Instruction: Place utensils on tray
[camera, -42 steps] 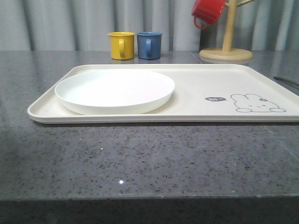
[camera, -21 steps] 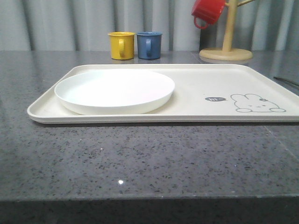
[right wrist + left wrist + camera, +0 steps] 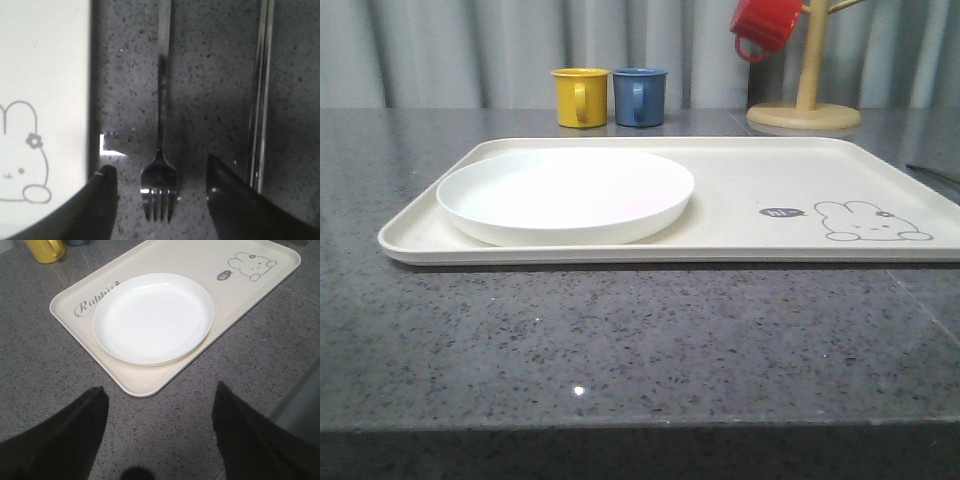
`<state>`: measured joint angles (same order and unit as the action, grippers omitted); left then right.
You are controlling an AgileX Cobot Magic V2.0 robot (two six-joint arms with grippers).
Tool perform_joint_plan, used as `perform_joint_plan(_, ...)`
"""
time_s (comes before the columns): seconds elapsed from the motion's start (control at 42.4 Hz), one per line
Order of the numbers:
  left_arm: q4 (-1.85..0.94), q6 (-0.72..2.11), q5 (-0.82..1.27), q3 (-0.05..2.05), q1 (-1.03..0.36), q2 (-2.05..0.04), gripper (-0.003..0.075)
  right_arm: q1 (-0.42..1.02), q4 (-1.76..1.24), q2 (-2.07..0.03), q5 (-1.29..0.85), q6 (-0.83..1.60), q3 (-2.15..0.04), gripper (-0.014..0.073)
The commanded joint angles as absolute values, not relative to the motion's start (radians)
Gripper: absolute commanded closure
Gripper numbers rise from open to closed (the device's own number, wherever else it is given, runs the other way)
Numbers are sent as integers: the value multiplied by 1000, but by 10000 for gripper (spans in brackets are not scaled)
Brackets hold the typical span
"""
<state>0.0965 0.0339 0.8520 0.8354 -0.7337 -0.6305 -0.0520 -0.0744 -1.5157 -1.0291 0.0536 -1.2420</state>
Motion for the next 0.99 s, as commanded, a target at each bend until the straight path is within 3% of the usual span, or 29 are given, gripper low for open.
perform_joint_plan(0.0, 100, 21, 782, 861, -740, -629, 282, -53, -79, -1537, -1006, 73, -1311, 163)
perform_joint_plan(0.377, 100, 21, 782, 861, -740, -629, 282, -18, -23, -1687, -1027, 89, -1404, 190)
perform_joint_plan(0.566, 100, 21, 782, 861, -740, -629, 282, -18, -22, -1716, -1036, 89, -1410, 333)
perform_joint_plan(0.708, 100, 21, 782, 861, -740, -629, 282, -18, -22, -1726, -1043, 89, -1410, 366)
perform_joint_plan(0.967, 100, 21, 782, 861, -740, -629, 282, -18, -26, -1703, -1059, 89, -1410, 634)
